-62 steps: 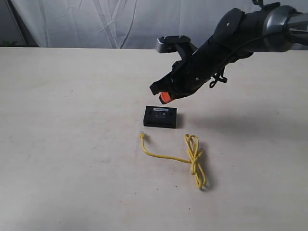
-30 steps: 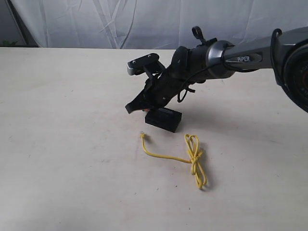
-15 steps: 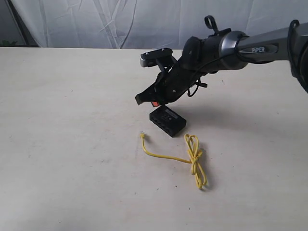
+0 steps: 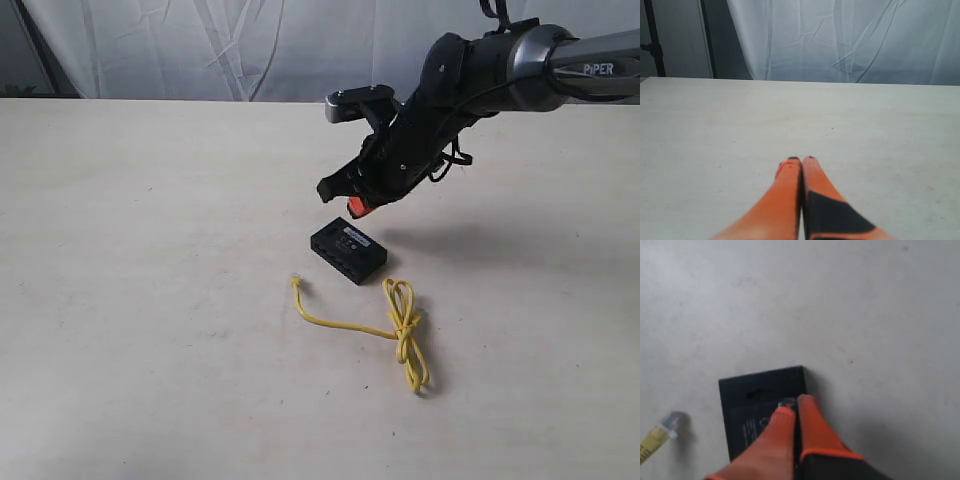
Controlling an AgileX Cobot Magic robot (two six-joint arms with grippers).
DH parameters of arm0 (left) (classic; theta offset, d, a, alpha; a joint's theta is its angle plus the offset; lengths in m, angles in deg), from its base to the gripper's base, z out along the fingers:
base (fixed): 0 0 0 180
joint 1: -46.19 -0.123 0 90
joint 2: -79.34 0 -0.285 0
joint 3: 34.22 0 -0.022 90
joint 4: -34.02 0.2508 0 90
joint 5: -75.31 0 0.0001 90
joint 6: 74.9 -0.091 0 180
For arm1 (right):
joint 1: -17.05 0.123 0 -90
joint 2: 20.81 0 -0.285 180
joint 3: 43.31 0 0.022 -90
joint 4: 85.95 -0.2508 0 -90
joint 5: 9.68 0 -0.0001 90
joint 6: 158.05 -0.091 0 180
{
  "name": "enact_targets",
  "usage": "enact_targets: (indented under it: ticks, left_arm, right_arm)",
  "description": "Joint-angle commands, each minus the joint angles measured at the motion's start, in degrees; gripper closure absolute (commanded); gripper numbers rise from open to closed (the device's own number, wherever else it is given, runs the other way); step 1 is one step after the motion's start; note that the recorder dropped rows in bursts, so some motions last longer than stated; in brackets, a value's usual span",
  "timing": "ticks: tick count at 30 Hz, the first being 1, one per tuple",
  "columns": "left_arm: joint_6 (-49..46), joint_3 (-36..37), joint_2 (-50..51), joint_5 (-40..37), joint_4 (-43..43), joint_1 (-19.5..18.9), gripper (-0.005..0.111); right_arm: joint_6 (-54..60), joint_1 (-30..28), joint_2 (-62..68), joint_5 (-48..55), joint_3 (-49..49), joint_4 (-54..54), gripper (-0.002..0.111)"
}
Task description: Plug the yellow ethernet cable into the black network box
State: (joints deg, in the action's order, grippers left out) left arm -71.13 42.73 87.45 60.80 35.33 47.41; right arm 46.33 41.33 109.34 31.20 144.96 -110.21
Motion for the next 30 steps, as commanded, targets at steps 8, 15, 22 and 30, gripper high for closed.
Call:
enact_targets:
  ticks: [8,15,22,30]
  left_arm:
    - [0.0,0.3,-0.3,0.8,0.0,0.0,0.107]
    - [0.0,0.3,-0.3,0.8,0.0,0.0,0.107]
    - [0.0,0.3,-0.3,0.8,0.5,0.0,0.107]
    - [0.0,0.3,-0.3,0.8,0.7,0.0,0.107]
  right_arm:
    - [0.1,-0.2,1.2,5.5,-0.7,0.6,0.109]
    - [0.1,-0.2,0.5,5.4,-0.7,0.7,0.109]
    - [0.1,-0.2,-0.7,5.7,-0.7,-1.3,0.109]
    - [0.1,2.0,3.0,4.1,-0.7,-1.3,0.109]
